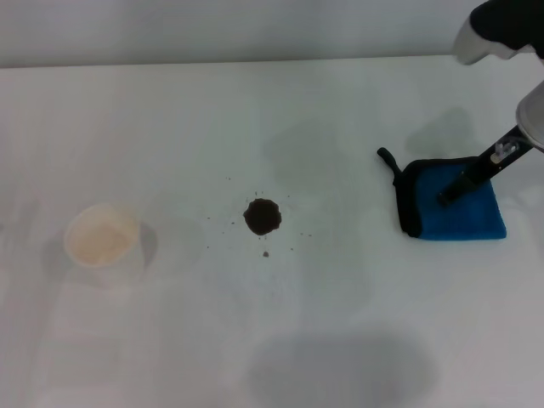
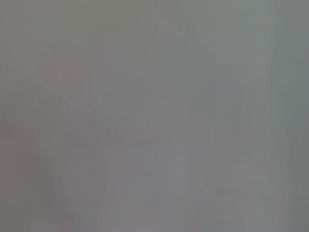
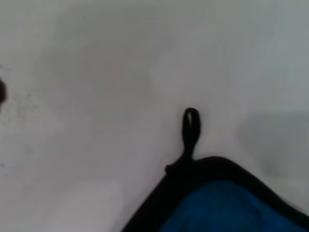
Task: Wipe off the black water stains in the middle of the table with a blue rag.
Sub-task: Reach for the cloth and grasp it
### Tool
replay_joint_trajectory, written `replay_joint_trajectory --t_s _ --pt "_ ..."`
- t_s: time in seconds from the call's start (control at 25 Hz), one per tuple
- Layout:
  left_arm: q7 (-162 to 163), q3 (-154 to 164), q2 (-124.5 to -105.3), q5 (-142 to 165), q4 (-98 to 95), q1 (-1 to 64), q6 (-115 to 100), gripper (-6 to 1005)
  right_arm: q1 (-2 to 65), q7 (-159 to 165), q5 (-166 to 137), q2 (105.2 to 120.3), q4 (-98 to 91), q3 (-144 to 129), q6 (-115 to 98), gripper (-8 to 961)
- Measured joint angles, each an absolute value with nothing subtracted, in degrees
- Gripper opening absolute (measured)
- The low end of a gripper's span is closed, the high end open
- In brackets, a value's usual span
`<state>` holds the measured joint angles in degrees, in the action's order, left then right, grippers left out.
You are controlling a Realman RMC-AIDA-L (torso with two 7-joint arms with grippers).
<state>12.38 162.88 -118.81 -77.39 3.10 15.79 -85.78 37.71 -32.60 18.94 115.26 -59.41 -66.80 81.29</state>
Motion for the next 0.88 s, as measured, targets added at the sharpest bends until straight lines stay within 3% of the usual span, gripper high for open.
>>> replay_joint_trajectory --t_s 0.44,0.88 --pt "12.2 162.95 -119.02 -77.03 2.72 15.76 -85.76 892 41.19 -30.46 14.79 115.35 -52.49 -70.53 78.0 868" --pt "12.13 162.95 -119.0 -76.98 2.63 15.86 -85.4 892 45.55 -30.1 13.99 115.3 -44.99 -71.39 76.07 744"
